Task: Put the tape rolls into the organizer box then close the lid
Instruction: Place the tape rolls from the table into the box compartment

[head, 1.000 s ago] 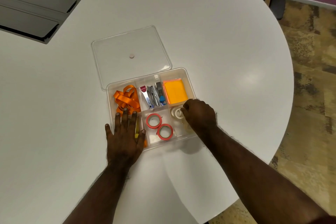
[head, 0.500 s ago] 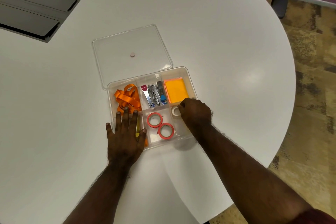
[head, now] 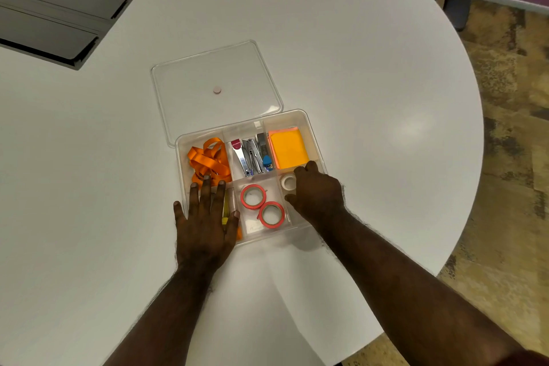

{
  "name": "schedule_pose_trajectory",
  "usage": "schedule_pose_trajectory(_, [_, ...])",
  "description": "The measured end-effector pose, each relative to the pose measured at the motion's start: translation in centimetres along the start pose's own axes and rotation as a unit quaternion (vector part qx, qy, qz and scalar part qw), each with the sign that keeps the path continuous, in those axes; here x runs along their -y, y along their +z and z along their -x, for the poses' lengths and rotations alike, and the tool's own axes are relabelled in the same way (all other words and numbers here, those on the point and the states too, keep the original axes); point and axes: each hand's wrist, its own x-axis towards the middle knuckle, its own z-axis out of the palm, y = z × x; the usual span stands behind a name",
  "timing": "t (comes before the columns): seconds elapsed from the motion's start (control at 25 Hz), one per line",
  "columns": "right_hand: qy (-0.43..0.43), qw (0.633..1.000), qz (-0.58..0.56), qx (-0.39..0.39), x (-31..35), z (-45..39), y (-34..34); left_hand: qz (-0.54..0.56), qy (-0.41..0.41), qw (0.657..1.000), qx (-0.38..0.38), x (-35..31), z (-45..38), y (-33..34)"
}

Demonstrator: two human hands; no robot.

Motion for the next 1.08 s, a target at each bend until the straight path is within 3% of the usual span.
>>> schedule_pose_trajectory(0.28, [-0.003,0.998,-0.027,-0.064,-0.4,0.2,0.9,-0.002,0.0,1.0,-0.006,-0.1,0.0,-0.1])
schedule_pose_trajectory(0.64, [0.009,1.0,-0.004,-0.006,-0.1,0.1,0.3,-0.004,-0.004,1.0,0.0,0.0,-0.1,0.1])
schedule_pose_trajectory(0.88, [-0.016,0.999,-0.008,-0.032,-0.5,0.5,-0.1,-0.001,0.001,1.0,-0.01,0.0,-0.1,0.2])
schedule_pose_trajectory(1.08, [0.012,0.999,-0.032,-0.005,-0.3,0.5,0.3,-0.002,0.002,1.0,-0.013,-0.1,0.0,0.2])
